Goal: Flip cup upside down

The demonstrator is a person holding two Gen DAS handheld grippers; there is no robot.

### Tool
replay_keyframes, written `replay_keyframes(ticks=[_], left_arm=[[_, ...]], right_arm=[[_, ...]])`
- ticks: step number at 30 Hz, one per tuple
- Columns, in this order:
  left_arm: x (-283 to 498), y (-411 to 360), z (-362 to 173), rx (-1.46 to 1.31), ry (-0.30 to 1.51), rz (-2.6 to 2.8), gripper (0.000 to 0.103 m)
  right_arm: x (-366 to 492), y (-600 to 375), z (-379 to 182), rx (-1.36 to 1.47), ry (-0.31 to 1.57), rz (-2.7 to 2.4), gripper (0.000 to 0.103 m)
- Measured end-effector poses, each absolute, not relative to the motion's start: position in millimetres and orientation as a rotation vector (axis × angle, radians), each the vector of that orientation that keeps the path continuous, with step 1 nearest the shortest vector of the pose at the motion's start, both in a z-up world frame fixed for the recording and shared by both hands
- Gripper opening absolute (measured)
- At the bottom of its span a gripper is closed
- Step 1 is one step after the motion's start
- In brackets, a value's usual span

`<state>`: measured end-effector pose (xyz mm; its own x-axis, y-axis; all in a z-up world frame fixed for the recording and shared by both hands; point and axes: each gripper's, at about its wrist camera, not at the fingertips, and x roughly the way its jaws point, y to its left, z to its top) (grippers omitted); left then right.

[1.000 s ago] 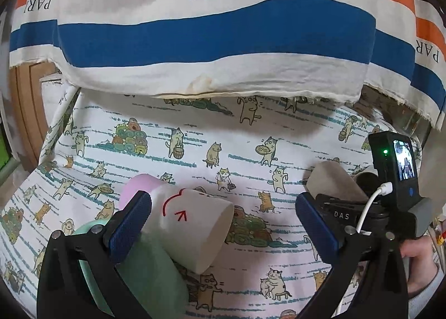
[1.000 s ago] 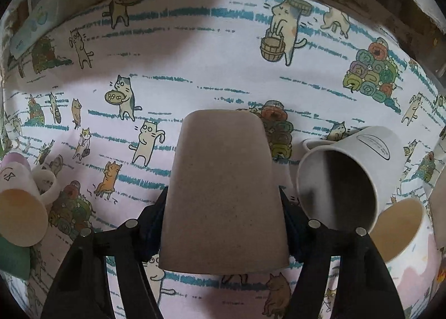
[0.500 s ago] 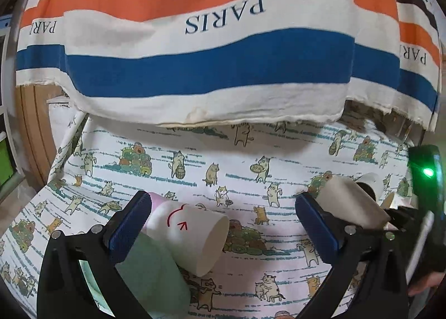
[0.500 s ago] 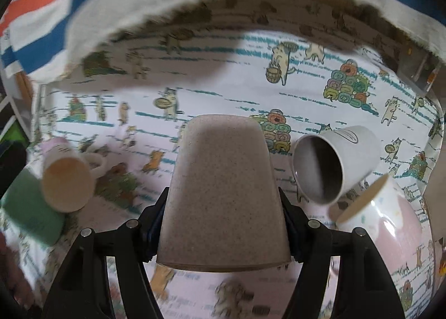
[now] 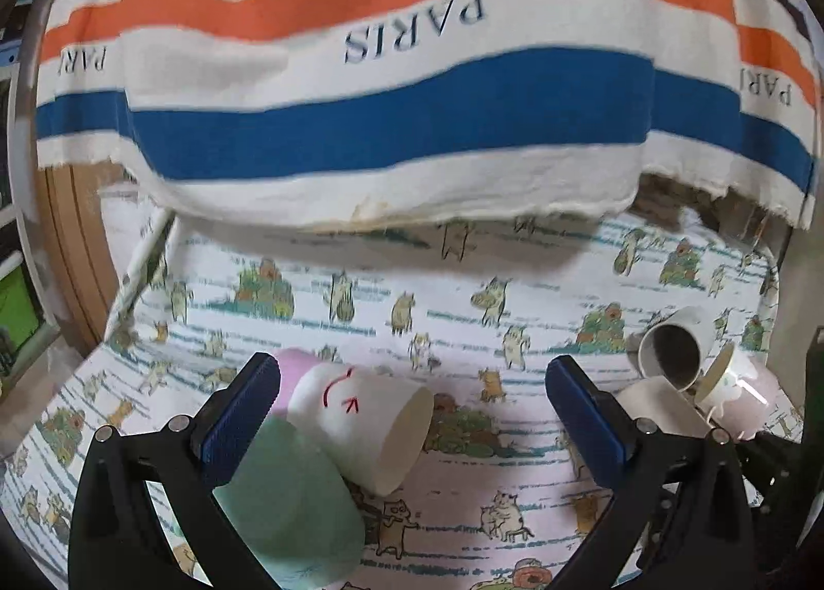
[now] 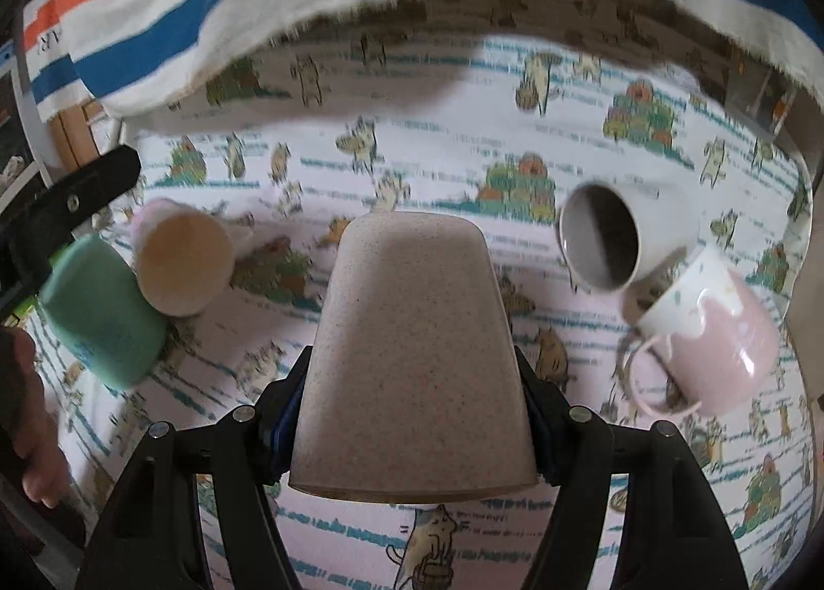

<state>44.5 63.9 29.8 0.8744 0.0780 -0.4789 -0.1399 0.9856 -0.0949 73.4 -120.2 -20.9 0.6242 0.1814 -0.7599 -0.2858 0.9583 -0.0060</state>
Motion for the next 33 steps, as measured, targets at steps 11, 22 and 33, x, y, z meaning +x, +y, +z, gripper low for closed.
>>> replay_keyframes(ticks=[11, 22, 33], left_arm=[[52, 69, 22, -0.145, 0.538, 0.121, 0.103], [40, 48, 29, -0.036, 0.478, 0.106, 0.103], [45, 32, 23, 0.008, 0.501, 0.065, 0.103]], right_arm=[[69, -116, -40, -0.164, 0.9, 0.254, 0.07], [55, -146, -2, -0.096, 0.795, 0.287, 0.083], [42, -227, 45, -0.057, 0.49, 0.26, 0.085]])
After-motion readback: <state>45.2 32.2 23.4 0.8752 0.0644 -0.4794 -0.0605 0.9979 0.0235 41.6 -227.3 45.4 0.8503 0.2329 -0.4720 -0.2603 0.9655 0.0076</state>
